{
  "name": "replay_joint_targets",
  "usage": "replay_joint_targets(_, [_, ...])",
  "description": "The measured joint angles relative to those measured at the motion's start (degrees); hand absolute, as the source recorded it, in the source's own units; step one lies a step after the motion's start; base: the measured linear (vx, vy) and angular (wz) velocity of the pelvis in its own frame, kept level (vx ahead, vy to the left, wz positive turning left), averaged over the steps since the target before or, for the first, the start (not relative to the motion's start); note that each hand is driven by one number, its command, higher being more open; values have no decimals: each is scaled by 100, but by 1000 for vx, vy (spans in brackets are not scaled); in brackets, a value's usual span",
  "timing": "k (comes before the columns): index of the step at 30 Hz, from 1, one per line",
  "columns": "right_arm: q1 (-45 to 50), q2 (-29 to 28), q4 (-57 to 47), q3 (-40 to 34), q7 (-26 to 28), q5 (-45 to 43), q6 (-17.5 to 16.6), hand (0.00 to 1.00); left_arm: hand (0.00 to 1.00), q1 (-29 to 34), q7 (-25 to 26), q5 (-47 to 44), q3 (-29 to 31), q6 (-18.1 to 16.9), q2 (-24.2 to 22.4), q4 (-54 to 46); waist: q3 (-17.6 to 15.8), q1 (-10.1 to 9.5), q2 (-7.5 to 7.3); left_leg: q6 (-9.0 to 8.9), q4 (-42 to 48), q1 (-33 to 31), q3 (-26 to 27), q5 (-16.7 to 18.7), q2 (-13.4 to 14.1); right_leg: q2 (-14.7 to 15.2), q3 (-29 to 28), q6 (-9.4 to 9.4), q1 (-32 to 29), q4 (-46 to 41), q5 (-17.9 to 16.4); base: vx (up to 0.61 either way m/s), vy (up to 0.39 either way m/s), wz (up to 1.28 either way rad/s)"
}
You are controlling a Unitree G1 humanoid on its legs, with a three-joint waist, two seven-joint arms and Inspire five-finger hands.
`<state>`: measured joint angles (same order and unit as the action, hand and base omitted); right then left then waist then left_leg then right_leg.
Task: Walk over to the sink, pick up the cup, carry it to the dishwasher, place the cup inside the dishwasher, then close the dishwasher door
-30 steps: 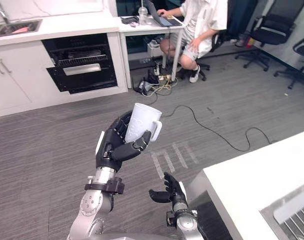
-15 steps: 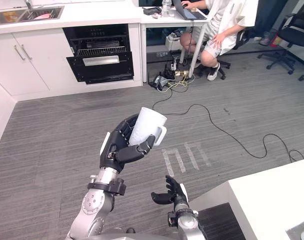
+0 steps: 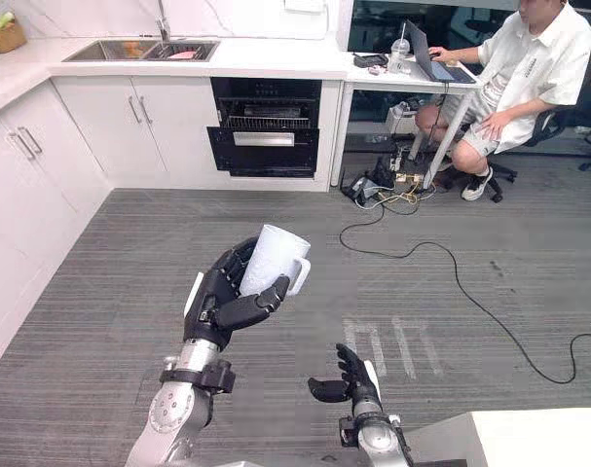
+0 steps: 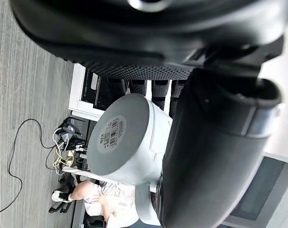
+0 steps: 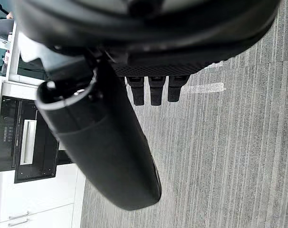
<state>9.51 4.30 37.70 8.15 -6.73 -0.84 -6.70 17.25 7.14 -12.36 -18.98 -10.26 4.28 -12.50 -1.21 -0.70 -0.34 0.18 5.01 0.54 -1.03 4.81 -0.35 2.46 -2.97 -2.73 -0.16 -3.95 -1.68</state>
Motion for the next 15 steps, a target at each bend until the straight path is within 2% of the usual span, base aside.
replay_joint_targets(4, [3, 5, 1, -8, 3, 0, -1, 90, 30, 0, 1, 0, 5, 0, -4, 0, -5, 8, 7, -2, 14, 26, 82, 2, 13, -15, -59, 0, -16, 0, 1, 0, 0, -9])
replay_joint_targets(7, [33, 2, 56, -92, -2, -7, -21, 90, 30, -103, -4, -6, 44, -7, -6, 93, -22, 45, 72, -13, -26, 32, 251, 19, 59, -42, -181, 5, -82, 45, 52, -20, -11, -29])
replay_joint_targets(10, [69, 2, 505, -354, -32, -24, 7, 90, 30, -352, -25, -11, 44, 4, -43, 547, -22, 222, 91, -33, -139, 23, 159, -63, 74, -19, 5, 29, -19, 269, 145, 18, -25, 16])
replay_joint_targets(15, [237, 25, 893, -643, -124, -222, 60, 90, 30, -357, -17, -122, 139, 157, -75, 946, -17, 280, 172, -164, -362, 43, -17, -198, 179, -42, 507, 82, 147, 612, 263, 50, -54, 23])
